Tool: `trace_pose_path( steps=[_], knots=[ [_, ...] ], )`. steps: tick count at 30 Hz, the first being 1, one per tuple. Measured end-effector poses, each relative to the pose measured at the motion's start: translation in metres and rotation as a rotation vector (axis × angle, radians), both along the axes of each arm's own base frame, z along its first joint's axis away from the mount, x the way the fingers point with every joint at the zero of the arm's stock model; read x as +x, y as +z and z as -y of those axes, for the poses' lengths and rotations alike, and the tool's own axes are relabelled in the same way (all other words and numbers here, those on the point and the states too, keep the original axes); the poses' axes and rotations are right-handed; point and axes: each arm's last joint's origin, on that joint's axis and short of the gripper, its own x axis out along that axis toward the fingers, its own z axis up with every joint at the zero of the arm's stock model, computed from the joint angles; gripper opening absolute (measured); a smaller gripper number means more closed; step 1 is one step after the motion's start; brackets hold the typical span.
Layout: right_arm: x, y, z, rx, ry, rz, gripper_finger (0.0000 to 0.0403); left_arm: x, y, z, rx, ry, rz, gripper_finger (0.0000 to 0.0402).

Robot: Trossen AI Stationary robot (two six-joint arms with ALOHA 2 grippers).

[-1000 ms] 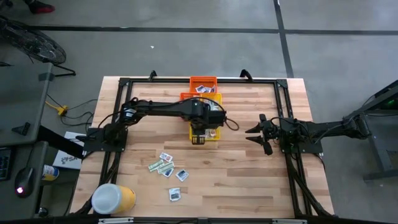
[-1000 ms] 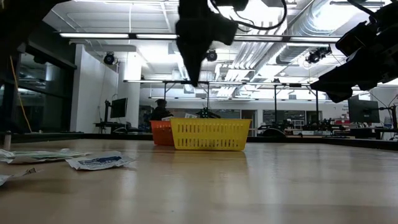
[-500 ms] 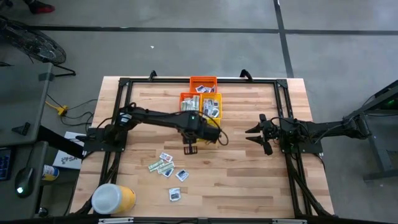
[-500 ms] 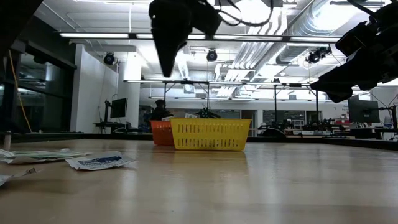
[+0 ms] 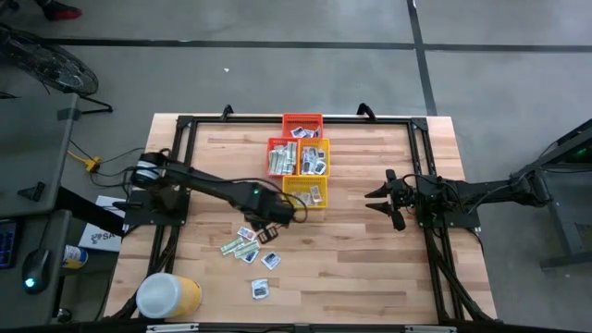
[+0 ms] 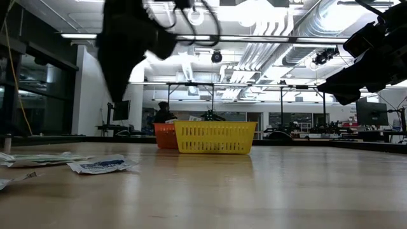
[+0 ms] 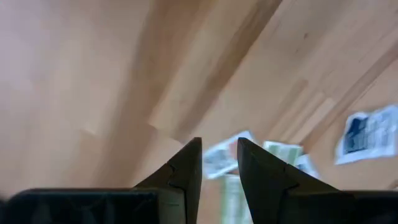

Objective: Pick & Place First Aid Supplies
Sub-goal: Put the ointment pack into the bottom yellow bin

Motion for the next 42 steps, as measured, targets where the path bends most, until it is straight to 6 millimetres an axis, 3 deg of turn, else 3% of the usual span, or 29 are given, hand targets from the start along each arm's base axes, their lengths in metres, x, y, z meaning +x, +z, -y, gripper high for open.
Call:
trace_pose_path(
  steps=[6, 13, 20, 30, 42],
  knots=[
    [0.0, 0.0, 0.0, 0.0, 0.0, 0.0, 0.0139, -0.021, -0.03, 0.003, -0.154, 0.335, -0.056, 0.0099],
    [0.0, 0.0, 0.0, 0.0, 0.0, 0.0, 0.0139, -0.029, -0.054, 0.001, -0.149, 0.474, -0.068, 0.0099],
    [0.0, 0.0, 0.0, 0.0, 0.0, 0.0, 0.0139, -0.032, -0.058, -0.001, -0.125, 0.481, -0.074, 0.0109],
    [0.0, 0.0, 0.0, 0.0, 0.0, 0.0, 0.0139, -0.046, -0.075, -0.004, -0.08, 0.552, -0.127, 0.0209],
    [0.0, 0.0, 0.0, 0.0, 0.0, 0.0, 0.0139, -0.039, -0.083, -0.002, -0.134, 0.504, -0.034, 0.0195]
  ],
)
